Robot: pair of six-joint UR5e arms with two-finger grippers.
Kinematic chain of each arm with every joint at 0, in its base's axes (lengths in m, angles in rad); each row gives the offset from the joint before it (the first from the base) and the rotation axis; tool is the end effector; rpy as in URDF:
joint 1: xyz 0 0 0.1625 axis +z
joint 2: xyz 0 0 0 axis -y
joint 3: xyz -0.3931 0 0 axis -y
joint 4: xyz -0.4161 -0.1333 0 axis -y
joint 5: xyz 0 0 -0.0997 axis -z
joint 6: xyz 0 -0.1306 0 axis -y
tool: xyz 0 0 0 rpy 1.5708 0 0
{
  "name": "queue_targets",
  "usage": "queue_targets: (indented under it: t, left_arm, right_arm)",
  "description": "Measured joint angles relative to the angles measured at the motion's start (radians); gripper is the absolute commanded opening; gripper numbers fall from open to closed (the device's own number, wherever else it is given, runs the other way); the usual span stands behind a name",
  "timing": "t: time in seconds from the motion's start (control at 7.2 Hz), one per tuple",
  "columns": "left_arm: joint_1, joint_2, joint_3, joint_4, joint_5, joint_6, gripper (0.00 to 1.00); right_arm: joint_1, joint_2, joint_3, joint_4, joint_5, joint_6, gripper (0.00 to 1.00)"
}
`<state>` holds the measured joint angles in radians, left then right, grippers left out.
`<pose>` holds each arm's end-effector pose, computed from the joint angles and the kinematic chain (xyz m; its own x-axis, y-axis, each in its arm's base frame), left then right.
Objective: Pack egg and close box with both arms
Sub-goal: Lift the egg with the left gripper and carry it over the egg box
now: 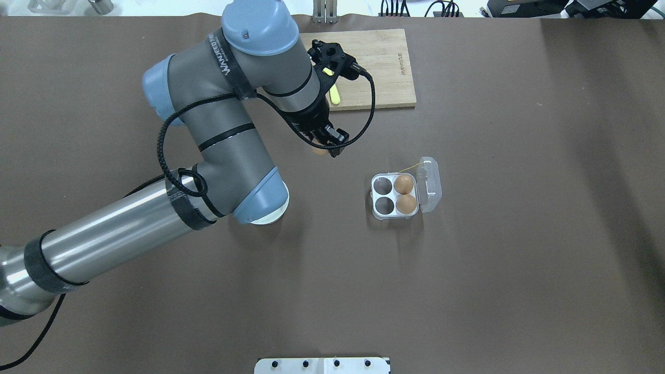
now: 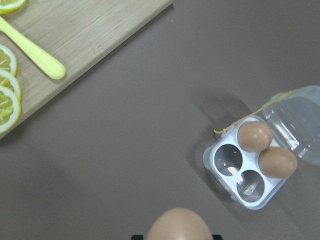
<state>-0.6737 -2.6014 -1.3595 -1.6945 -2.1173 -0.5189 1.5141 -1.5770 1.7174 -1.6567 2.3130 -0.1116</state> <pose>0.5610 -0.5316 0.0455 0.4050 0.6259 -0.6664 -0.2973 0.7795 0.5514 0.0158 -0.5161 0.5880 0.7228 -0.1891 0.6646 0.1379 0.9820 0.1293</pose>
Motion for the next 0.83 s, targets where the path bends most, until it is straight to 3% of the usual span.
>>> queue_targets:
  t: [0.42, 0.83]
  left_arm:
    - [0.018, -0.097, 0.183, -0.094, 0.009, -0.017, 0.22]
    - [0.085, -0.112, 0.228, -0.109, 0.066, -0.018, 0.22]
  right_arm:
    - [0.000, 0.001, 0.000, 0.000, 0.001, -0.001, 1.00]
    - [0.000, 0.003, -0.002, 0.000, -0.001, -0.001, 1.00]
